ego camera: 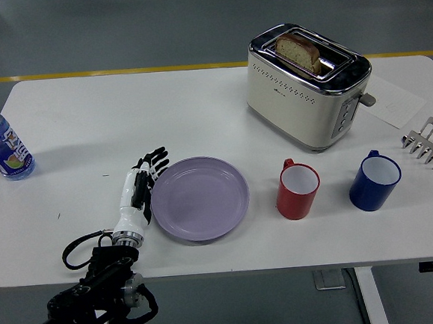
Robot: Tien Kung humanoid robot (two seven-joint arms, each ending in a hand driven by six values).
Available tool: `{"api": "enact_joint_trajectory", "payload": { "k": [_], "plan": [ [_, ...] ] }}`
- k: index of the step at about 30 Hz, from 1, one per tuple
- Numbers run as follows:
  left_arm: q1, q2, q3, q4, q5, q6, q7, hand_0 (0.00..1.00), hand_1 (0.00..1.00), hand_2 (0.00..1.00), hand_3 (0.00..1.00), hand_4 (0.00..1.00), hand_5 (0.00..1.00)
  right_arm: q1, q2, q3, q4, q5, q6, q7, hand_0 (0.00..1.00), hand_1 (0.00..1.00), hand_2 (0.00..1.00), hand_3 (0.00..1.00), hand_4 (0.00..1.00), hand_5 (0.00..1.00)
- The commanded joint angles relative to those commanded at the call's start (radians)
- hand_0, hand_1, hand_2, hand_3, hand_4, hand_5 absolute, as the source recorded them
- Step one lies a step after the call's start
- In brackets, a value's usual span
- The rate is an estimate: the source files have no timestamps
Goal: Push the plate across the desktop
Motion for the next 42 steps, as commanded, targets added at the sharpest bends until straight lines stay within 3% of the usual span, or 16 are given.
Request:
{"api": "enact_joint_trajectory", "payload": {
  "k": [6,16,24,25,27,30,31,33,36,37,42],
  "plan": [
    [-0.014,0.0,0.053,-0.003,-0.017,0.003,0.0,0.764,0.788,0.812,0.745,0.356,0.998,-0.004,0.0,-0.004,0.0,0.007,0.0,-0.001,0.64,0.61,0.641,0.583,0.361,0.166],
    [-0.017,0.0,0.04,0.001,-0.016,0.007,0.0,0.764,0.787,0.814,0.745,0.351,0.998,-0.009,0.0,-0.006,0.0,0.009,0.0,-0.002,0.639,0.61,0.641,0.583,0.361,0.166],
    [-0.001,0.0,-0.076,0.004,0.008,0.052,0.0,0.759,0.785,0.812,0.743,0.349,0.998,-0.01,-0.003,-0.006,0.0,0.008,0.002,-0.002,0.64,0.609,0.642,0.583,0.361,0.166],
    [0.004,0.003,-0.104,0.003,0.005,0.061,0.0,0.697,0.725,0.763,0.68,0.36,0.982,-0.009,-0.004,-0.006,0.0,0.011,0.002,-0.002,0.638,0.609,0.641,0.583,0.361,0.166],
    [0.012,0.015,-0.162,-0.001,0.004,0.073,0.0,0.697,0.725,0.763,0.68,0.36,0.982,-0.009,-0.006,-0.007,0.0,0.016,0.001,-0.001,0.638,0.609,0.641,0.583,0.361,0.166],
    [0.033,0.067,-0.264,-0.02,0.057,0.068,0.0,0.697,0.725,0.763,0.68,0.36,0.982,-0.006,-0.011,-0.01,0.0,0.029,-0.001,0.001,0.638,0.609,0.641,0.583,0.361,0.166],
    [0.037,0.077,-0.294,-0.023,0.065,0.066,0.0,0.663,0.649,0.704,0.634,0.371,0.98,-0.006,-0.012,-0.01,0.0,0.029,-0.002,0.001,0.639,0.61,0.641,0.584,0.362,0.166],
    [0.046,0.102,-0.35,-0.035,0.075,0.059,0.0,0.663,0.649,0.704,0.634,0.371,0.98,-0.004,-0.013,-0.005,0.0,0.025,-0.003,0.002,0.639,0.61,0.641,0.584,0.362,0.166],
    [0.064,0.136,-0.425,-0.058,0.095,0.041,0.0,0.663,0.649,0.704,0.634,0.371,0.98,-0.002,-0.016,-0.002,0.0,0.027,-0.005,0.003,0.639,0.61,0.641,0.584,0.362,0.166],
    [0.079,0.161,-0.462,-0.074,0.118,0.031,0.0,0.654,0.631,0.666,0.609,0.374,0.985,-0.001,-0.017,-0.001,0.0,0.027,-0.006,0.003,0.639,0.61,0.642,0.584,0.362,0.166],
    [0.136,0.234,-0.612,-0.124,0.164,0.0,0.0,0.654,0.631,0.666,0.609,0.374,0.985,-0.001,-0.02,0.0,0.0,0.034,-0.01,0.004,0.639,0.61,0.642,0.584,0.362,0.166]
  ]
}}
